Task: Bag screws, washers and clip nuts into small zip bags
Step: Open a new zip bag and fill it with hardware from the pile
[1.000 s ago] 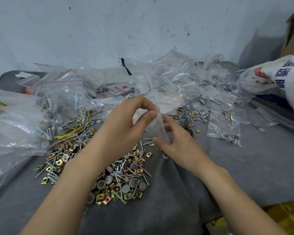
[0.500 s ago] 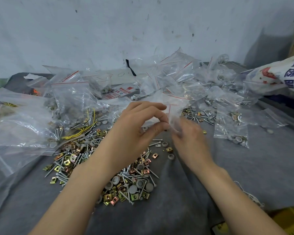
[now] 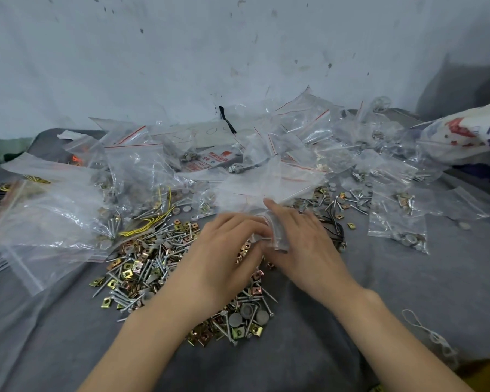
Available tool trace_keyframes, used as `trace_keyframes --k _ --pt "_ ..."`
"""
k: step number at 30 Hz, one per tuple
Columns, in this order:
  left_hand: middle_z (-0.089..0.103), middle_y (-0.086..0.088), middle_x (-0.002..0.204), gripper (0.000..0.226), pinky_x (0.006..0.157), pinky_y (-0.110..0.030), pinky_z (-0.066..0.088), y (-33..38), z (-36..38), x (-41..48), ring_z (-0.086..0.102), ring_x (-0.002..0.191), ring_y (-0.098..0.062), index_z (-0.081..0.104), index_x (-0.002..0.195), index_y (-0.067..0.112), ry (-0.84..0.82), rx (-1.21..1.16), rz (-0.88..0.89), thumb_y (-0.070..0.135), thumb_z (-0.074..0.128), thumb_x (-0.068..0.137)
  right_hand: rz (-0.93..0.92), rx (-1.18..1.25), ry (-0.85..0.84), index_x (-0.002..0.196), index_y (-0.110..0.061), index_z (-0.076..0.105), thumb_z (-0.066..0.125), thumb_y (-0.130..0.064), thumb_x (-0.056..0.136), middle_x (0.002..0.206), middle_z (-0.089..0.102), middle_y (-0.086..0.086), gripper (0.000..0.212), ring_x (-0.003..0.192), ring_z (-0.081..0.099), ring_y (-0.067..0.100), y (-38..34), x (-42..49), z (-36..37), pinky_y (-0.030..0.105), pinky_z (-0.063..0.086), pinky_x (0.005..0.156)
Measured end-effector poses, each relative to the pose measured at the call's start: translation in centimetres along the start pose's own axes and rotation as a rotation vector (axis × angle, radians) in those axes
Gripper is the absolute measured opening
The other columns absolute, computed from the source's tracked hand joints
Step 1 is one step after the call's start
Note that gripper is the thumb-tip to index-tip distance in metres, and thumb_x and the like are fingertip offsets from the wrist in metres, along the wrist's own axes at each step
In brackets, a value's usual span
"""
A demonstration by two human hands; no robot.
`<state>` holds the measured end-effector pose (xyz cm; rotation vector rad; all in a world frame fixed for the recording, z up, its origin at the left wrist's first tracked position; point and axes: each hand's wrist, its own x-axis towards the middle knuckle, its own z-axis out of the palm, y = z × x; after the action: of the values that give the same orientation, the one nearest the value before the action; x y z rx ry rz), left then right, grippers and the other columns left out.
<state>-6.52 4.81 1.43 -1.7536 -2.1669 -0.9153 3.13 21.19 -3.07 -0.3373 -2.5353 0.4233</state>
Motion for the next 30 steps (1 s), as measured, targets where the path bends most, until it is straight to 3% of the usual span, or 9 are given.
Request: trace_keyframes --k 4,7,10,14,17,23,30 --pt "0.059 0.021 0.11 0.029 0.093 -0.028 0.047 -1.7 -0.4 0.1 0.056 0.109 -0.004 0.057 0.124 0.027 0.056 -0.035 -0.272 0.035 0.046 0.098 0.0 0.007 0.117 0.155 -0.026 0.03 0.068 -0.038 0.084 0.13 0.061 0.001 0.081 0.122 0.055 0.024 0.0 0.2 0.7 0.045 0.033 0.116" --pt "0.067 0.009 0.112 0.028 0.09 -0.037 0.052 -2.4 0.2 0.3 0.061 0.106 -0.011 0.057 0.126 0.023 -0.118 0.026 -0.41 0.032 0.047 0.101 -0.017 0.019 0.17 0.155 -0.025 0.03 0.063 -0.045 0.087 0.127 0.061 0.0 0.078 0.121 0.055 0.022 0.0 -0.1 0.8 0.043 0.031 0.118" --pt "0.061 0.009 0.126 0.032 0.1 -0.04 0.044 -2.3 1.3 0.5 0.055 0.114 -0.016 0.054 0.131 0.029 -0.31 0.22 -0.364 0.037 0.039 0.103 -0.026 0.027 0.199 0.153 -0.022 0.035 0.052 -0.054 0.09 0.124 0.06 -0.001 0.073 0.119 0.054 0.019 0.0 -0.3 0.6 0.038 0.026 0.118" --pt "0.049 0.005 0.139 0.042 0.107 -0.04 0.034 -2.5 2.0 1.3 0.045 0.127 -0.02 0.039 0.145 0.035 -0.419 0.315 -0.384 0.042 0.029 0.105 0.014 0.089 0.273 0.15 -0.02 0.043 0.063 -0.04 0.091 0.121 0.061 -0.001 0.065 0.117 0.054 0.019 -0.1 -0.3 0.5 0.041 0.03 0.117" --pt "0.047 0.002 0.135 0.041 0.106 -0.04 0.032 -2.6 2.4 1.6 0.044 0.127 -0.022 0.039 0.145 0.037 -0.448 0.342 -0.39 0.043 0.028 0.105 0.03 0.116 0.289 0.149 -0.019 0.044 0.068 -0.033 0.091 0.122 0.061 -0.001 0.065 0.118 0.052 0.017 -0.1 -0.2 0.5 0.05 0.035 0.114" --pt "0.051 0.004 0.126 0.023 0.102 -0.042 0.038 -2.6 2.4 2.1 0.047 0.122 -0.02 0.055 0.12 0.034 -0.456 0.29 -0.406 0.037 0.04 0.103 0.024 0.124 0.309 0.151 -0.021 0.038 0.055 -0.046 0.091 0.125 0.059 -0.002 0.067 0.119 0.046 0.012 0.0 -0.4 0.7 0.052 0.039 0.112" --pt "0.052 0.003 0.127 0.031 0.103 -0.042 0.038 -2.1 2.5 2.3 0.045 0.123 -0.022 0.056 0.12 0.029 -0.483 0.259 -0.417 0.048 0.043 0.1 0.023 0.13 0.318 0.151 -0.024 0.036 0.059 -0.043 0.09 0.125 0.058 -0.004 0.068 0.12 0.045 0.01 0.2 -0.3 0.8 0.052 0.04 0.111"
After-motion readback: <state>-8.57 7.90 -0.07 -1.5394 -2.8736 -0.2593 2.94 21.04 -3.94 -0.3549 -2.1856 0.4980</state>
